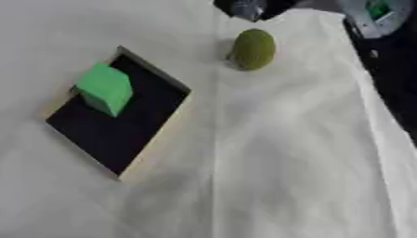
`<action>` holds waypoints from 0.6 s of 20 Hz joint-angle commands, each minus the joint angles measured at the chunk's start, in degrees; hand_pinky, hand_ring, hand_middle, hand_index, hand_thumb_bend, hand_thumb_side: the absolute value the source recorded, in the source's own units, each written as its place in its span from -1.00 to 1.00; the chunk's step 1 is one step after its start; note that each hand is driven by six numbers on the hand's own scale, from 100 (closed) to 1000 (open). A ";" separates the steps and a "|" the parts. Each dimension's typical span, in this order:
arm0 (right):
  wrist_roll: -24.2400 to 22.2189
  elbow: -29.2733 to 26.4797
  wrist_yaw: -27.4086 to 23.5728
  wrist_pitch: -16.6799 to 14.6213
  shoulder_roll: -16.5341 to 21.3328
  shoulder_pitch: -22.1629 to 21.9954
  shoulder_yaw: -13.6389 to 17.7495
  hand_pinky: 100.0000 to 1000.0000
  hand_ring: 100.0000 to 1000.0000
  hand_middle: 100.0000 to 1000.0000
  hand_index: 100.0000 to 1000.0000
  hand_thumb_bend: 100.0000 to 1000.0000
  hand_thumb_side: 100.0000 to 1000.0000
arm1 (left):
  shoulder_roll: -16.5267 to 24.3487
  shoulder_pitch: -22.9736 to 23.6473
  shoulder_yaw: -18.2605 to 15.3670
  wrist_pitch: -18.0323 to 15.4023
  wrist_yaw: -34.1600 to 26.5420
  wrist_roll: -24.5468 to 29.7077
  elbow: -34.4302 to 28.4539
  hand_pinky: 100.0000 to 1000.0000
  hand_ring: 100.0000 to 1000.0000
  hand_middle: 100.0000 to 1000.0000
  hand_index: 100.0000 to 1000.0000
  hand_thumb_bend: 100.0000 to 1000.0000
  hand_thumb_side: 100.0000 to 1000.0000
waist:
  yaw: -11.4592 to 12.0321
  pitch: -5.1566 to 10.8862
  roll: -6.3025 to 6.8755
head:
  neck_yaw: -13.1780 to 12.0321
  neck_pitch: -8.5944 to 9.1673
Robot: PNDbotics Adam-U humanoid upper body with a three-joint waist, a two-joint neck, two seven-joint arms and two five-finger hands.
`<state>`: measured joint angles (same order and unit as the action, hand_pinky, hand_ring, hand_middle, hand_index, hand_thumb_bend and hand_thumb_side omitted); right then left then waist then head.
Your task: Pick up objects on the table and place them in the box.
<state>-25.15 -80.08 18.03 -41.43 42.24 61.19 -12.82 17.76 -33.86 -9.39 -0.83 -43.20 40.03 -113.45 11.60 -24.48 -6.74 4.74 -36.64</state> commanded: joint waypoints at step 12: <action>-9.48 2.92 3.88 -8.81 4.66 -3.16 1.29 0.87 1.00 0.74 0.93 -0.83 -0.70 | 1.71 -1.13 -0.57 -1.16 0.06 0.85 -1.14 0.77 0.62 0.68 0.68 -1.00 0.27 | -0.21 0.16 1.46 | -0.57 1.88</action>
<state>-25.34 -77.62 21.38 -41.24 45.19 57.36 -12.38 18.18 -34.18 -9.65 -1.90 -43.11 40.69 -113.46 11.38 -25.53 -5.69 4.30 -35.64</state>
